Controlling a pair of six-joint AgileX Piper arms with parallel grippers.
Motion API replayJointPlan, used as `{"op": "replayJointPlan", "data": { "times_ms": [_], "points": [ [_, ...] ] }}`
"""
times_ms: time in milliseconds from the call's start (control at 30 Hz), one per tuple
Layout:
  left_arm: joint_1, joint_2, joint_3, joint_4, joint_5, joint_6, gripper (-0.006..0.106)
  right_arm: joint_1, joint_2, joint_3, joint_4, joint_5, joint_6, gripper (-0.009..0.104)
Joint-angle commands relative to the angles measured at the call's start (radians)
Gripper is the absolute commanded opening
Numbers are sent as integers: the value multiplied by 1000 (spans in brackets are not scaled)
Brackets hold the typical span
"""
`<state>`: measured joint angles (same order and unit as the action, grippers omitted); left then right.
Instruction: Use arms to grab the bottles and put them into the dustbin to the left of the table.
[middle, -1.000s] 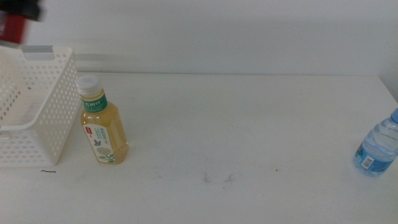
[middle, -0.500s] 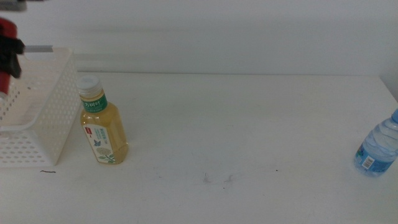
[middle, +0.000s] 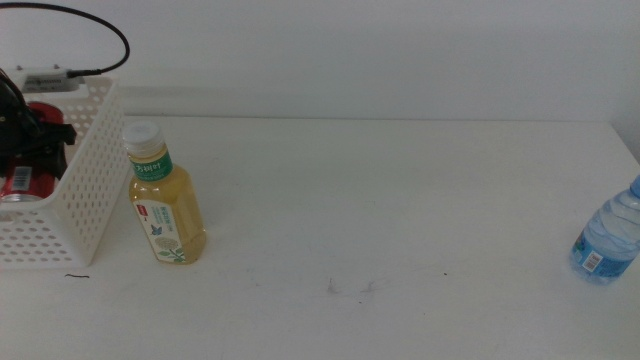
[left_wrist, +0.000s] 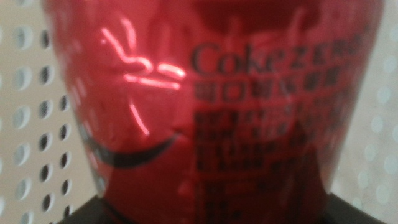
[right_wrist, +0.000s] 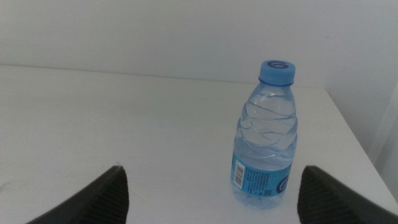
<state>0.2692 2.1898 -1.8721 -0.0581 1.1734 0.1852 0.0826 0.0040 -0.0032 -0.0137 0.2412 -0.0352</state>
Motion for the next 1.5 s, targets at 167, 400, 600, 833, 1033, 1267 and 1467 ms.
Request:
{"op": "replayJointPlan", "data": {
  "times_ms": [167, 400, 600, 833, 1033, 1267, 1467],
  "points": [
    [-6, -4, -12, -21, -23, 28, 27, -4, -4, 3, -4, -17, -6, 88],
    [-10, -13, -17, -6, 13, 81, 78, -4, -4, 3, -4, -17, -6, 88],
    [-10, -127, -17, 6, 48, 81, 94, -4, -4, 3, -4, -17, -6, 88],
    [-60, -433, 90, -159, 35, 139, 94, -4, -4, 3, -4, -17, -6, 88],
    [-186, -837, 481, -169, -288, 148, 94, -4, -4, 3, -4, -17, -6, 88],
    [-357, -1280, 1236, -247, -1024, 129, 94, -4, -4, 3, -4, -17, -6, 88],
    [-619, -1405, 1769, -305, -1781, 111, 94, -4, -4, 3, -4, -17, -6, 88]
  ]
}}
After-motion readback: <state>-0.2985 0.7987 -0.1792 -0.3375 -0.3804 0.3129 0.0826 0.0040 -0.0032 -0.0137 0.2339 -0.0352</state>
